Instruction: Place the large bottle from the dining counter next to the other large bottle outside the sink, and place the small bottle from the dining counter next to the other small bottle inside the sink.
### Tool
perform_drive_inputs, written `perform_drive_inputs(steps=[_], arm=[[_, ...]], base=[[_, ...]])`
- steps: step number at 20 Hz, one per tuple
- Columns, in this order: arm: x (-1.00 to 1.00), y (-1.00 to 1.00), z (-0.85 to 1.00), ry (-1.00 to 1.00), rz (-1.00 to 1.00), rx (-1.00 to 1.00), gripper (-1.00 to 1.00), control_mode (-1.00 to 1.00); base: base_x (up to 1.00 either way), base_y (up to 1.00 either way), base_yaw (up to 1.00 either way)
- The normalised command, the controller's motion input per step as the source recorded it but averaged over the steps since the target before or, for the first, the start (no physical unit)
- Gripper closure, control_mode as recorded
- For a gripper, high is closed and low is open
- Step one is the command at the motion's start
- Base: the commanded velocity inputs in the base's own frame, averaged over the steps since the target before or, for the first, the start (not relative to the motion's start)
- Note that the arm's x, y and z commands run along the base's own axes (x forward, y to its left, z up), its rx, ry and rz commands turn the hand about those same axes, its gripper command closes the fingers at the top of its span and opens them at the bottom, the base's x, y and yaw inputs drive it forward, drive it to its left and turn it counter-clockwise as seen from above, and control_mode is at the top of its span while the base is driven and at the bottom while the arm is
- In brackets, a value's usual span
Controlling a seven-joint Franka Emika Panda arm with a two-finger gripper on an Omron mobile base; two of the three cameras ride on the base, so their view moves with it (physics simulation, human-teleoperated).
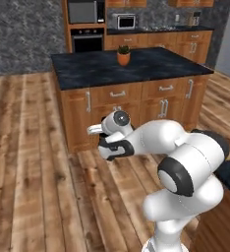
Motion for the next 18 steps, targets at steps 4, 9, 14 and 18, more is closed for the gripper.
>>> perform_drive_inputs(steps=[4,9,14,18], arm=[[0.00,0.00,0.00,0.00,0.00,0.00,1.00,1.00],[0.00,0.00,0.00,0.00,0.00,0.00,1.00,1.00],[0.00,0.00,0.00,0.00,0.00,0.00,1.00,1.00],[0.00,0.00,0.00,0.00,0.00,0.00,1.00,1.00]], base=[[0.97,0.52,-0.37],[0.93,0.47,-0.40],[0.70,0.33,-0.46],[0.43,0.15,-0.49]])
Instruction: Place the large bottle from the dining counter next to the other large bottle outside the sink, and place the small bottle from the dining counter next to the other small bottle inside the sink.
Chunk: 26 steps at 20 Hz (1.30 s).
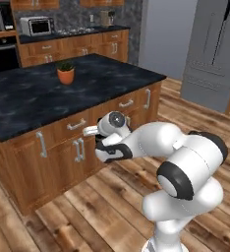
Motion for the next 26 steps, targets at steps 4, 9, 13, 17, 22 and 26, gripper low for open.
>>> perform_drive_inputs(steps=[4,9,13,17,22,26], arm=[[0.00,0.00,0.00,0.00,0.00,0.00,1.00,1.00],[0.00,0.00,0.00,0.00,0.00,0.00,1.00,1.00],[0.00,0.00,0.00,0.00,0.00,0.00,1.00,1.00],[0.00,0.00,0.00,0.00,0.00,0.00,1.00,1.00],[0.00,0.00,0.00,0.00,0.00,0.00,1.00,1.00],[0.00,0.00,0.00,0.00,0.00,0.00,1.00,1.00]], base=[[0.32,0.01,-0.46],[0.55,0.00,-0.48],[0.93,0.06,-0.48],[1.00,0.22,-0.49],[0.99,0.28,-0.51],[1.00,0.29,-0.52]])
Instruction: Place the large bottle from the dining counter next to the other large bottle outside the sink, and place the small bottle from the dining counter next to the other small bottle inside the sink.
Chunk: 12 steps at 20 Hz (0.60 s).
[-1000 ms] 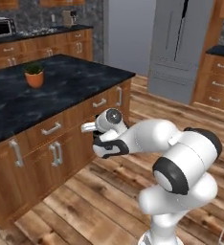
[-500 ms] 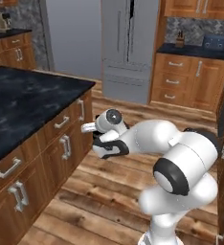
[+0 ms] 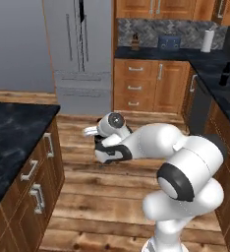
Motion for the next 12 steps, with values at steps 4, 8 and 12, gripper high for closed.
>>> perform_drive_inputs(steps=[4,8,12], arm=[[0.00,0.00,0.00,0.00,0.00,0.00,1.00,1.00],[0.00,0.00,0.00,0.00,0.00,0.00,1.00,1.00],[0.00,0.00,0.00,0.00,0.00,0.00,1.00,1.00]], base=[[1.00,0.29,-0.51],[0.99,0.29,-0.50],[0.92,0.33,-0.52]])
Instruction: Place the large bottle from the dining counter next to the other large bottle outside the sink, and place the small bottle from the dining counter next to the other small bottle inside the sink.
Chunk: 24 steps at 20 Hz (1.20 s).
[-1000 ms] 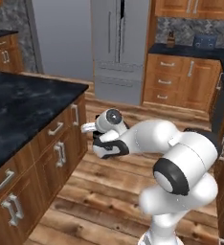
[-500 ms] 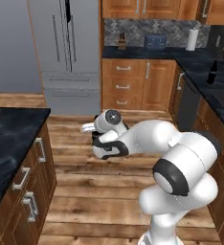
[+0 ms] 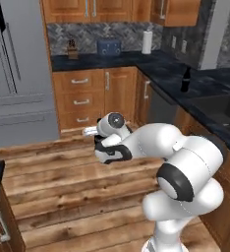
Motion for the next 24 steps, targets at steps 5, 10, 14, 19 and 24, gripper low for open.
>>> perform_drive_inputs(steps=[5,10,14,19,24], arm=[[0.00,0.00,0.00,0.00,0.00,0.00,1.00,1.00],[0.00,0.00,0.00,0.00,0.00,0.00,1.00,1.00],[0.00,0.00,0.00,0.00,0.00,0.00,1.00,1.00],[0.00,0.00,0.00,0.00,0.00,0.00,1.00,1.00],[0.00,0.00,0.00,0.00,0.00,0.00,1.00,1.00]], base=[[0.86,0.42,-0.50],[0.75,0.44,-0.48],[0.64,0.39,-0.49],[0.48,0.56,-0.45],[0.39,0.75,-0.32]])
